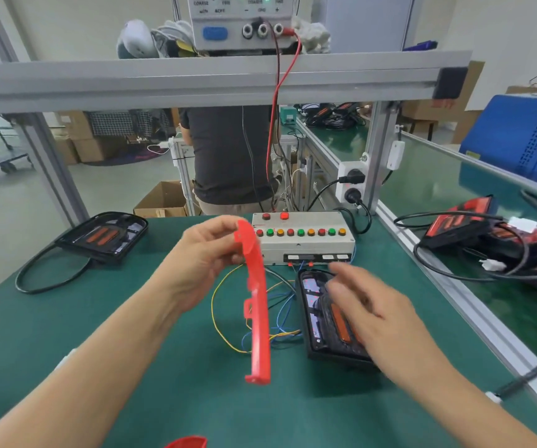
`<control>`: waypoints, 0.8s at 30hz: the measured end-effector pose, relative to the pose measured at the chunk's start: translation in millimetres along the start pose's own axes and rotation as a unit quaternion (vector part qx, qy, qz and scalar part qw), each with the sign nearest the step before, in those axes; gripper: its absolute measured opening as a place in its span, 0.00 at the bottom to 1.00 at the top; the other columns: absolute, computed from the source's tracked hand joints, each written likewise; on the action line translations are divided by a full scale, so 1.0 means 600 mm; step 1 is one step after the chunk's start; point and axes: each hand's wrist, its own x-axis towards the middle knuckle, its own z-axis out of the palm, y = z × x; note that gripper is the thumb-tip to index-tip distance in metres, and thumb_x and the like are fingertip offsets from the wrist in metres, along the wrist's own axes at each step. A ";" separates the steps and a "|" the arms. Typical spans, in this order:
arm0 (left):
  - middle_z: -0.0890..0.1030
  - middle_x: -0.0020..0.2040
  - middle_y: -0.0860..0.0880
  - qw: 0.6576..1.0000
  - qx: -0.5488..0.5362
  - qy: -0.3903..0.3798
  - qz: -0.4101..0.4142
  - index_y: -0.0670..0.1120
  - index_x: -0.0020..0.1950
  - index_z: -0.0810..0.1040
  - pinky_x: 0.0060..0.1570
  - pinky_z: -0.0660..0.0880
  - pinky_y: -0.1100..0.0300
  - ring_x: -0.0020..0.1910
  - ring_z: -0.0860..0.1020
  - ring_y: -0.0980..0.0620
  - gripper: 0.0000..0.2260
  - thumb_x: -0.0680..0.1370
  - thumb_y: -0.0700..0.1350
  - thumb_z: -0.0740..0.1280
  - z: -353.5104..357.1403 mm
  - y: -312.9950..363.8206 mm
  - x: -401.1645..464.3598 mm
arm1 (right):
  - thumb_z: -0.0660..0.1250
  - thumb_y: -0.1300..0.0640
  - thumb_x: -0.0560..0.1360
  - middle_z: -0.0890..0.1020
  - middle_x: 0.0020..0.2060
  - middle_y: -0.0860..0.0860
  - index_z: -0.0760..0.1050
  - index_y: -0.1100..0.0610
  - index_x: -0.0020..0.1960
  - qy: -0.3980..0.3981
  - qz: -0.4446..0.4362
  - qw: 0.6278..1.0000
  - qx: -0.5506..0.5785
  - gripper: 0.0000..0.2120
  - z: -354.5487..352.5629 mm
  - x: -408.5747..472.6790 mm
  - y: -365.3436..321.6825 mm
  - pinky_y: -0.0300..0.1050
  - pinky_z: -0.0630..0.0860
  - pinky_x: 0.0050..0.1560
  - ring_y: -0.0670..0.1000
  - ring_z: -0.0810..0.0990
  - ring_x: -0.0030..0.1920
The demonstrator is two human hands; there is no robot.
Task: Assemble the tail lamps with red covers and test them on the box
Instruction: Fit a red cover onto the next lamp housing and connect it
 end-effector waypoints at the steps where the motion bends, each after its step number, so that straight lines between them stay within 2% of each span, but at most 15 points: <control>1: 0.82 0.35 0.48 0.999 -0.041 0.014 0.005 0.45 0.41 0.81 0.37 0.72 0.61 0.32 0.77 0.56 0.06 0.65 0.44 0.72 0.014 -0.006 0.010 | 0.62 0.36 0.70 0.82 0.43 0.36 0.76 0.41 0.56 -0.070 0.035 0.994 0.081 0.18 0.007 -0.008 -0.017 0.27 0.70 0.42 0.36 0.76 0.40; 3: 0.82 0.35 0.49 0.996 -0.080 0.029 0.002 0.43 0.44 0.78 0.35 0.74 0.63 0.31 0.78 0.57 0.05 0.69 0.40 0.67 0.042 -0.019 0.029 | 0.61 0.34 0.66 0.82 0.36 0.36 0.74 0.44 0.63 -0.188 0.075 0.966 0.164 0.28 0.018 -0.021 -0.033 0.31 0.70 0.36 0.38 0.74 0.33; 4: 0.83 0.35 0.49 0.996 -0.090 0.029 0.001 0.42 0.45 0.77 0.33 0.75 0.65 0.31 0.79 0.58 0.05 0.71 0.38 0.65 0.054 -0.025 0.035 | 0.62 0.36 0.67 0.82 0.34 0.38 0.74 0.45 0.64 -0.209 0.069 0.957 0.190 0.28 0.019 -0.026 -0.037 0.33 0.70 0.33 0.40 0.72 0.31; 7: 0.83 0.36 0.49 0.992 -0.125 0.024 -0.001 0.42 0.47 0.78 0.32 0.76 0.67 0.32 0.80 0.58 0.06 0.71 0.37 0.66 0.080 -0.045 0.049 | 0.68 0.39 0.70 0.82 0.36 0.54 0.81 0.45 0.56 -0.184 0.065 0.945 0.261 0.18 0.001 -0.030 -0.045 0.35 0.68 0.27 0.47 0.68 0.29; 11: 0.84 0.41 0.48 0.991 -0.136 -0.004 -0.003 0.43 0.48 0.78 0.37 0.77 0.65 0.37 0.81 0.56 0.08 0.69 0.40 0.68 0.098 -0.067 0.065 | 0.73 0.48 0.70 0.78 0.30 0.52 0.82 0.49 0.53 -0.143 0.104 0.945 0.274 0.13 -0.027 -0.031 -0.032 0.35 0.63 0.19 0.45 0.65 0.25; 13: 0.83 0.49 0.49 0.999 0.006 -0.004 -0.049 0.46 0.53 0.78 0.43 0.75 0.62 0.43 0.80 0.55 0.10 0.72 0.40 0.69 0.097 -0.084 0.077 | 0.69 0.52 0.73 0.75 0.28 0.51 0.82 0.44 0.51 -0.106 0.117 0.964 0.215 0.08 -0.045 -0.029 -0.016 0.35 0.61 0.19 0.44 0.64 0.23; 15: 0.78 0.54 0.49 0.970 0.200 0.024 -0.139 0.47 0.59 0.75 0.44 0.70 0.60 0.46 0.76 0.53 0.13 0.76 0.41 0.69 0.091 -0.103 0.089 | 0.66 0.55 0.76 0.76 0.26 0.49 0.81 0.41 0.50 -0.075 0.117 0.986 0.091 0.09 -0.068 -0.028 0.009 0.34 0.62 0.21 0.43 0.64 0.21; 16: 0.76 0.51 0.48 0.949 0.255 0.033 -0.184 0.46 0.58 0.74 0.41 0.68 0.60 0.44 0.74 0.52 0.11 0.76 0.42 0.68 0.090 -0.110 0.092 | 0.65 0.54 0.77 0.76 0.26 0.49 0.80 0.42 0.50 -0.064 0.115 0.991 0.019 0.08 -0.077 -0.027 0.022 0.33 0.63 0.22 0.42 0.66 0.21; 17: 0.75 0.46 0.47 0.933 0.281 0.032 -0.221 0.45 0.55 0.74 0.37 0.68 0.61 0.39 0.71 0.51 0.08 0.77 0.44 0.67 0.090 -0.117 0.095 | 0.64 0.53 0.78 0.76 0.27 0.50 0.79 0.44 0.50 -0.057 0.114 0.991 -0.048 0.06 -0.084 -0.025 0.035 0.35 0.64 0.24 0.43 0.67 0.23; 19: 0.73 0.39 0.44 0.914 0.306 0.014 -0.266 0.43 0.47 0.75 0.30 0.67 0.62 0.31 0.68 0.50 0.05 0.77 0.45 0.67 0.096 -0.125 0.100 | 0.63 0.52 0.79 0.73 0.26 0.50 0.77 0.50 0.49 -0.060 0.110 0.980 -0.155 0.05 -0.088 -0.025 0.055 0.45 0.69 0.32 0.46 0.68 0.27; 22: 0.73 0.32 0.42 0.903 0.311 -0.001 -0.297 0.41 0.37 0.72 0.28 0.71 0.61 0.26 0.71 0.48 0.05 0.72 0.35 0.65 0.107 -0.131 0.109 | 0.61 0.51 0.79 0.73 0.28 0.49 0.75 0.52 0.50 -0.083 0.107 0.963 -0.231 0.07 -0.081 -0.025 0.062 0.41 0.69 0.35 0.49 0.72 0.33; 24: 0.73 0.23 0.46 0.908 0.281 0.023 -0.311 0.40 0.32 0.70 0.25 0.72 0.63 0.21 0.72 0.50 0.08 0.70 0.30 0.61 0.111 -0.130 0.108 | 0.58 0.49 0.80 0.76 0.32 0.48 0.73 0.51 0.53 -0.096 0.107 0.959 -0.245 0.08 -0.076 -0.024 0.056 0.44 0.72 0.39 0.51 0.75 0.37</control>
